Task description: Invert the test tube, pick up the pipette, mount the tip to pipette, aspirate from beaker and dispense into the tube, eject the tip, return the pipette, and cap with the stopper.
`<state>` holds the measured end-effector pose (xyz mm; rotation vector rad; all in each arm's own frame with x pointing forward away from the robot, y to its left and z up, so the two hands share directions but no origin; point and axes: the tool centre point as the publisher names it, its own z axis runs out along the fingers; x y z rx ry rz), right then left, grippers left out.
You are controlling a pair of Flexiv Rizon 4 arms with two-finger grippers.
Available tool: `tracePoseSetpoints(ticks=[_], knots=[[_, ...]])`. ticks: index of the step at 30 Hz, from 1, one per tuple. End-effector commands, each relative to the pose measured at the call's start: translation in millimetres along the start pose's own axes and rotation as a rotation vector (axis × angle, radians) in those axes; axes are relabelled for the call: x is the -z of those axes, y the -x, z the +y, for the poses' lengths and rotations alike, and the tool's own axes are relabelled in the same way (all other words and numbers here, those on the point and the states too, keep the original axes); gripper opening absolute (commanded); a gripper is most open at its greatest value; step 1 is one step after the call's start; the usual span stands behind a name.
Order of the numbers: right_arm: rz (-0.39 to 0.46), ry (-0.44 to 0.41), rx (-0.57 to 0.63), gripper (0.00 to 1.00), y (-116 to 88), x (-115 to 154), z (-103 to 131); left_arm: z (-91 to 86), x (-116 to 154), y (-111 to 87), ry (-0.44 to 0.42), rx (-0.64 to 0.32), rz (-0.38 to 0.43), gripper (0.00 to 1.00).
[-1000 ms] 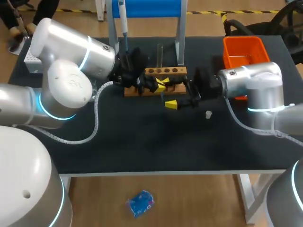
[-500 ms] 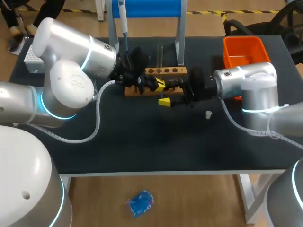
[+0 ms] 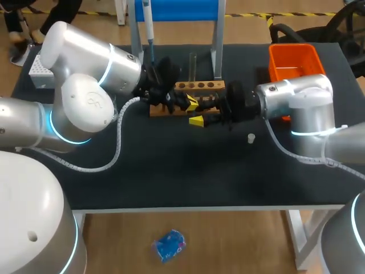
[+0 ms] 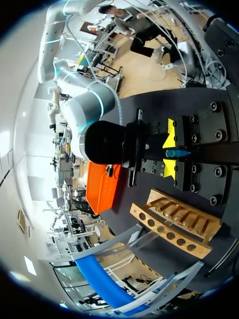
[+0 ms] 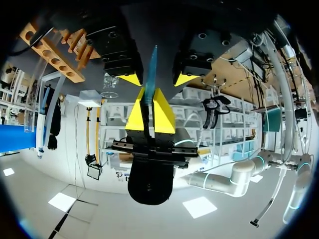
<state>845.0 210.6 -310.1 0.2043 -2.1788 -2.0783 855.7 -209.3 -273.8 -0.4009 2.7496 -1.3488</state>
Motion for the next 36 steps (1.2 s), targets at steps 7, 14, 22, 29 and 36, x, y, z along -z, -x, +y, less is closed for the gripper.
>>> tracePoseSetpoints(ticks=[7,14,22,29,36], knots=[[-0.003,0.003,0.002,0.31,-1.5,0.8,-0.1,3.0,-2.3,0.5,0.006,0.015,-0.002,0.0],[-0.007,0.004,-0.002,0.0,-1.5,1.7,-0.4,3.5,-2.2,0.9,0.003,0.015,-0.006,0.0],[-0.007,0.009,-0.008,0.0,-1.4,1.8,-0.9,3.6,-3.8,1.4,-0.002,0.014,-0.002,0.0],[-0.003,0.004,-0.013,0.0,-4.2,1.7,-1.4,-15.9,15.7,8.8,-0.082,-0.08,-0.14,1.0],[-0.012,-0.006,-0.029,0.0,-15.2,12.3,-6.3,-33.4,50.1,31.8,-0.137,-0.125,-0.324,1.0]])
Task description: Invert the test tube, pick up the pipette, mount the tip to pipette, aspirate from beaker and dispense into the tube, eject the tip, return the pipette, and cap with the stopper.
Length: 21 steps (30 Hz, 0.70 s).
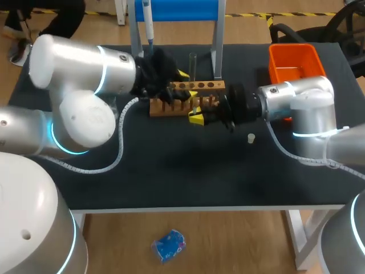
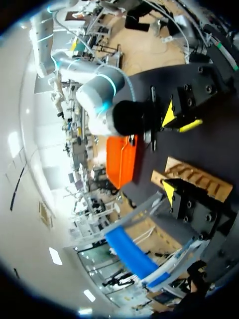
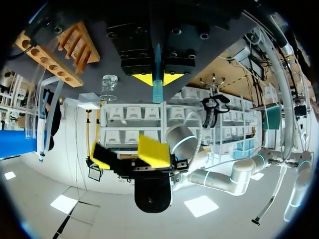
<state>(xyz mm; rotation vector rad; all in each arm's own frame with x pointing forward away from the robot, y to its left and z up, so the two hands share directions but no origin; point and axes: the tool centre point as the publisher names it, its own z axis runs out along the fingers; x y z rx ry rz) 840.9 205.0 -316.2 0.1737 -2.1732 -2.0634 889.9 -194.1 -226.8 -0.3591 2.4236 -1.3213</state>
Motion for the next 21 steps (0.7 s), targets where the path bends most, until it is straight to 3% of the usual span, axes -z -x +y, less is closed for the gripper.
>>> tracePoseSetpoints(ticks=[1,8,12,18,21], knots=[[-0.012,-0.003,-0.006,0.0,-13.3,10.6,-0.6,-1.1,17.6,6.9,-0.019,0.0,-0.078,1.0],[-0.025,-0.012,-0.023,0.0,-34.6,38.7,4.5,3.6,32.0,45.5,-0.052,0.022,-0.18,1.0],[-0.032,-0.021,-0.029,0.0,-47.7,57.1,9.8,14.7,37.1,66.5,-0.071,0.057,-0.229,1.0],[-0.025,-0.054,-0.041,0.0,-65.5,87.5,12.7,14.7,37.1,66.5,-0.071,0.057,-0.229,1.0],[-0.025,-0.054,-0.041,0.0,-65.5,87.5,12.7,14.7,37.1,66.5,-0.071,0.057,-0.229,1.0]])
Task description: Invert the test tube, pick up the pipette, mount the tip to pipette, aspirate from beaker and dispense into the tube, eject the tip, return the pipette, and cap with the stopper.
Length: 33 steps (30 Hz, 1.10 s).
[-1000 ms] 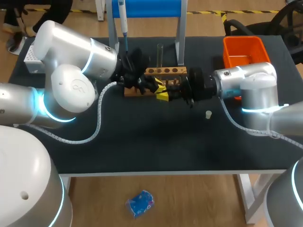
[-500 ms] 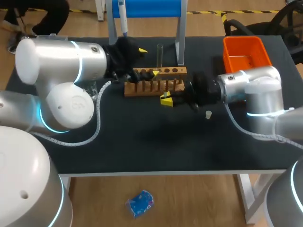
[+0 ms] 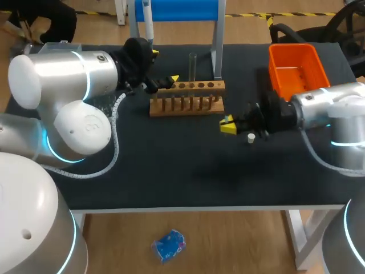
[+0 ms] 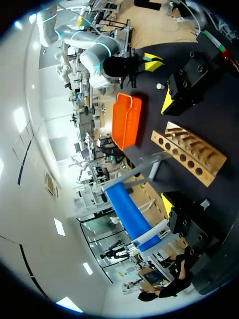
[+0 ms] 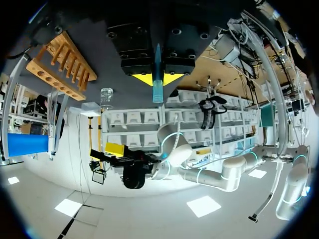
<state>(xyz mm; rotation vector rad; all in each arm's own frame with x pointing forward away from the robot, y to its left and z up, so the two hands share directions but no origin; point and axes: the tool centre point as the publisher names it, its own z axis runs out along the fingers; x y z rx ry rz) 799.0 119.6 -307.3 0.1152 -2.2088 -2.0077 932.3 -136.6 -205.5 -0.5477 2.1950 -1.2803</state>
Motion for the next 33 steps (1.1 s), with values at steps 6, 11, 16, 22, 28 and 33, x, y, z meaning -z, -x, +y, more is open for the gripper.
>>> tracePoseSetpoints(ticks=[6,11,16,22,28,33], knots=[[-0.009,-0.014,0.0,0.0,-9.0,11.2,8.0,4.2,0.6,2.6,-0.021,0.0,0.011,1.0],[-0.009,-0.014,0.0,0.0,-9.0,11.2,8.0,4.2,0.6,2.6,-0.021,0.0,0.011,1.0],[-0.009,-0.014,0.0,0.0,-9.0,11.2,8.0,4.2,0.6,2.6,-0.021,0.0,0.011,1.0],[-0.037,0.015,-0.001,0.0,-17.4,32.7,5.6,4.2,0.6,2.6,-0.021,0.0,0.011,1.0],[-0.068,0.037,-0.002,0.0,-32.4,60.2,3.5,4.2,-2.0,29.0,-0.033,0.031,-0.05,1.0],[-0.098,0.049,-0.005,0.0,-36.9,82.4,4.0,1.1,-6.7,54.8,-0.032,0.05,-0.098,1.0]])
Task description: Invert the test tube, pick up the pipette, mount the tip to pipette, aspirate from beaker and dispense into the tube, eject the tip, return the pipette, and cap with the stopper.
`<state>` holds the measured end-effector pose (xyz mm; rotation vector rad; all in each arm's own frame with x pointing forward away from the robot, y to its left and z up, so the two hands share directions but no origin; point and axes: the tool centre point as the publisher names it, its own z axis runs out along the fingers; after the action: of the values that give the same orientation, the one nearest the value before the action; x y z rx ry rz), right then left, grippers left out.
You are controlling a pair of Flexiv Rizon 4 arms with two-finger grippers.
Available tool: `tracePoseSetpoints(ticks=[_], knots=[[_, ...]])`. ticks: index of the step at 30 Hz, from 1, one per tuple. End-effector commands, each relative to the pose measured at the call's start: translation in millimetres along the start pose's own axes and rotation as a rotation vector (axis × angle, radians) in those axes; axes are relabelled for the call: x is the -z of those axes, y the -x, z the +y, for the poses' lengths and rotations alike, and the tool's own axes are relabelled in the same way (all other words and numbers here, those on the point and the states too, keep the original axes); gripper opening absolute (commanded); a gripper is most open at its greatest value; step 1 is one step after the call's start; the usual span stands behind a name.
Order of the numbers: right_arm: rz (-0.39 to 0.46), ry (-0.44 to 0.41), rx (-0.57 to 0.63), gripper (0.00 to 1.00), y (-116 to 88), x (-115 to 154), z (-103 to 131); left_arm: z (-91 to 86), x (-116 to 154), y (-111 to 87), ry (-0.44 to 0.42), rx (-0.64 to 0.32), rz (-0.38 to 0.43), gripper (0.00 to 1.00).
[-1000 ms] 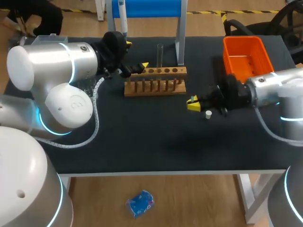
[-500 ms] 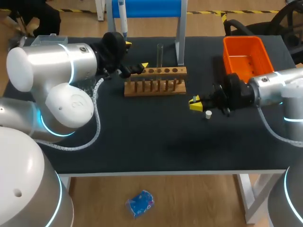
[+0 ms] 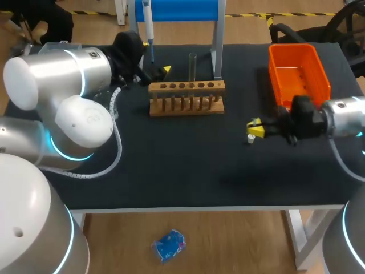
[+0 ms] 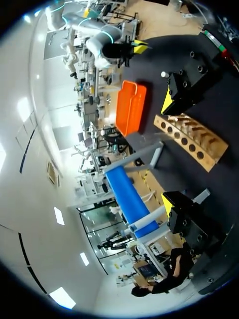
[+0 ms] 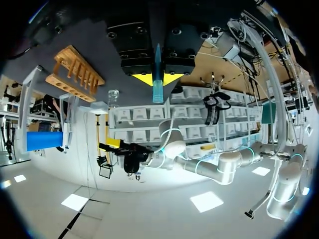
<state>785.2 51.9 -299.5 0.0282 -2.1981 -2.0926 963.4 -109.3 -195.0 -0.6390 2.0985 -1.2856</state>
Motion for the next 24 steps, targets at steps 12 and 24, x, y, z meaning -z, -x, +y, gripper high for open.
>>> tracePoseSetpoints(ticks=[12,24], knots=[[-0.051,-0.001,0.019,0.0,-15.0,39.4,5.1,-8.8,-46.8,66.8,0.011,0.106,-0.229,1.0],[-0.051,-0.001,0.019,0.0,-15.0,39.4,5.1,-11.8,-78.9,104.1,0.031,0.318,-0.446,1.0]])
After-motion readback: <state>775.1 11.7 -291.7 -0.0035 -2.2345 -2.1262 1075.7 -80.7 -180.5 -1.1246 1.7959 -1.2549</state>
